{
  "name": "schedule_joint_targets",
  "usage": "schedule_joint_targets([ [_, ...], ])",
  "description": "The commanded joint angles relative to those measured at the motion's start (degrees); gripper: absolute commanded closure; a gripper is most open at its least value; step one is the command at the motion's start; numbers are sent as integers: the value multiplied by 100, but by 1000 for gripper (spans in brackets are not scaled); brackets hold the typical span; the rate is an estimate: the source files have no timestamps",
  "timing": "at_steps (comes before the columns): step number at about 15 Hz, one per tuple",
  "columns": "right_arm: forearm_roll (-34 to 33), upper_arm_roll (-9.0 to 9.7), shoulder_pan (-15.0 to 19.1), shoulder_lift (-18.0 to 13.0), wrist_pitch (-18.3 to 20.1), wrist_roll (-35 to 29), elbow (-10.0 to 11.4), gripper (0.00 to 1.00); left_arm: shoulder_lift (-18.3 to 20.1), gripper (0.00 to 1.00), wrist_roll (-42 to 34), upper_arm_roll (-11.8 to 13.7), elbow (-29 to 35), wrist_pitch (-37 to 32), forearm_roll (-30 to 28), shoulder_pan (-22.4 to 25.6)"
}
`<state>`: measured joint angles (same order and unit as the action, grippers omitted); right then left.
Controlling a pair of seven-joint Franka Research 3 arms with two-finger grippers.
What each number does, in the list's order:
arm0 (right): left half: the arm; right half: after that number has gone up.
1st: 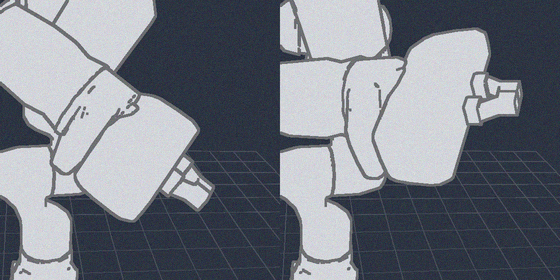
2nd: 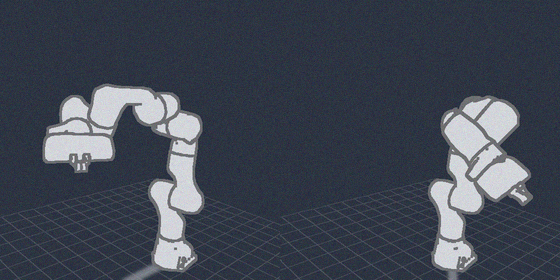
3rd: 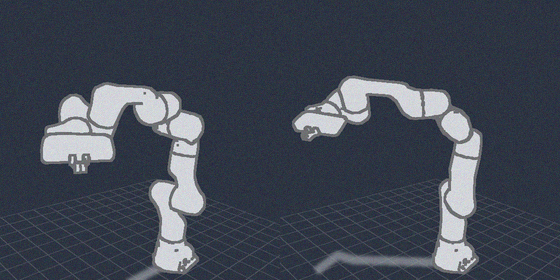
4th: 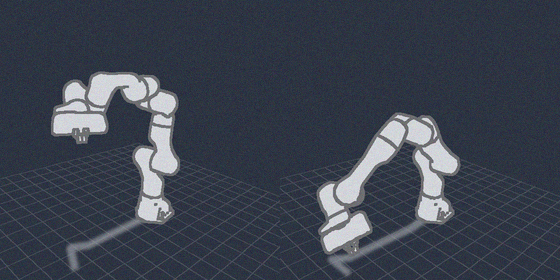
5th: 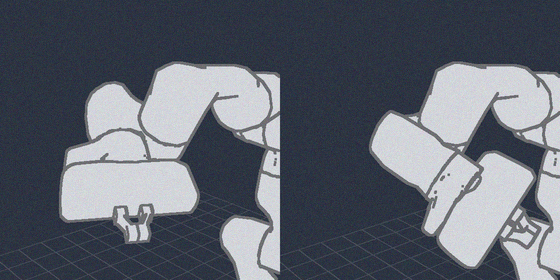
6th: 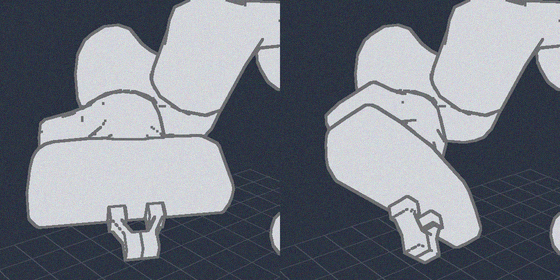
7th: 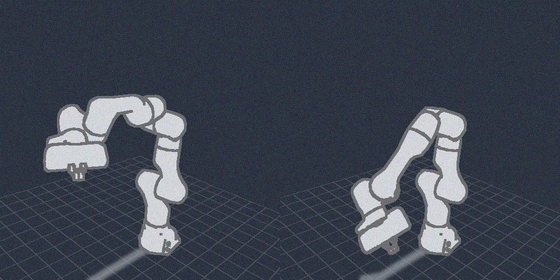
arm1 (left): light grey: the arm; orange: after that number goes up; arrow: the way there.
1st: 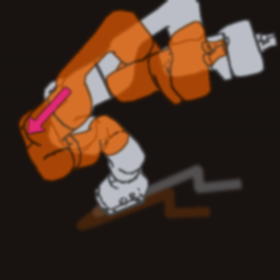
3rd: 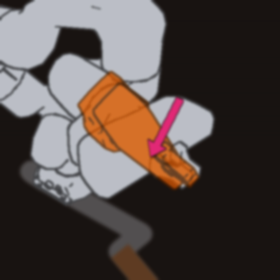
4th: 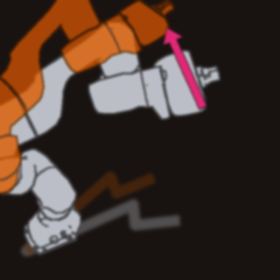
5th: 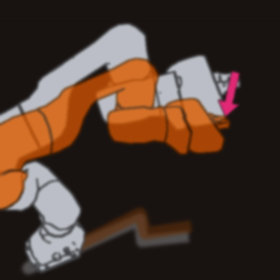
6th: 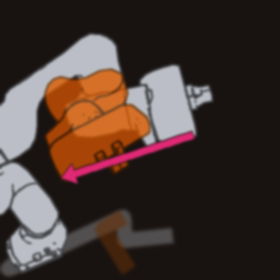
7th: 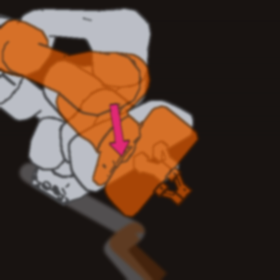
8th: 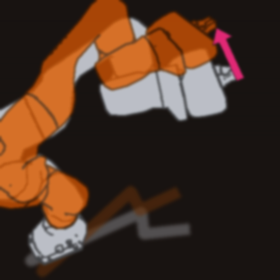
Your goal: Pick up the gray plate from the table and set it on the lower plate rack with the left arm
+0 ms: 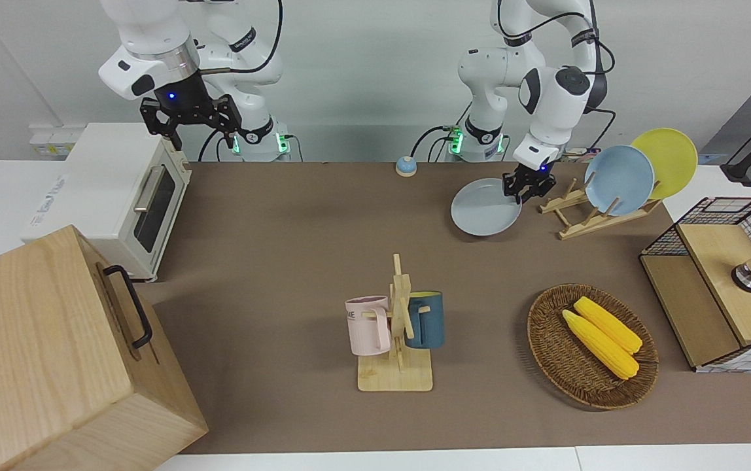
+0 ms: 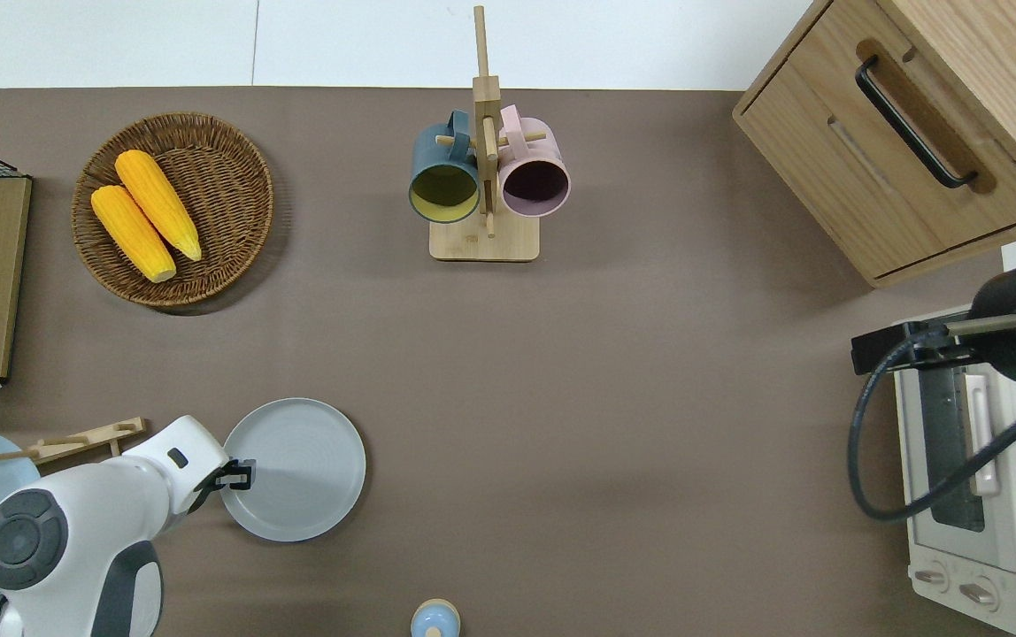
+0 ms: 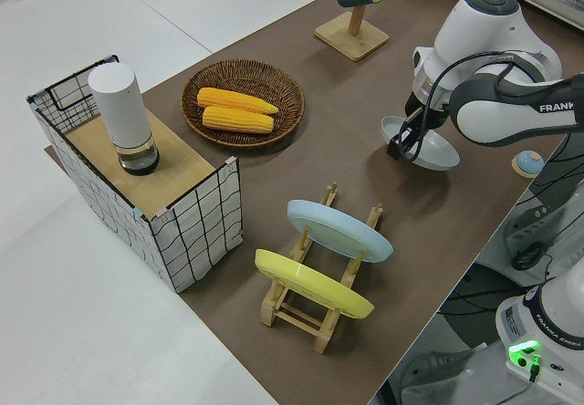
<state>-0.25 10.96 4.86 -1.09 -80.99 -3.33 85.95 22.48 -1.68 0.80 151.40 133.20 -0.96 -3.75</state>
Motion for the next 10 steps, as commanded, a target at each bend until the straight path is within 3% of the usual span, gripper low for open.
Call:
schedule_joint_targets([
  [1, 34, 29, 41, -14, 83, 8, -35, 13, 256, 1000, -8, 17, -93, -356, -45, 58],
  [10, 34, 38, 41, -14, 83, 8, -35, 11, 450, 1000, -43, 96, -1225, -1919, 70, 295],
])
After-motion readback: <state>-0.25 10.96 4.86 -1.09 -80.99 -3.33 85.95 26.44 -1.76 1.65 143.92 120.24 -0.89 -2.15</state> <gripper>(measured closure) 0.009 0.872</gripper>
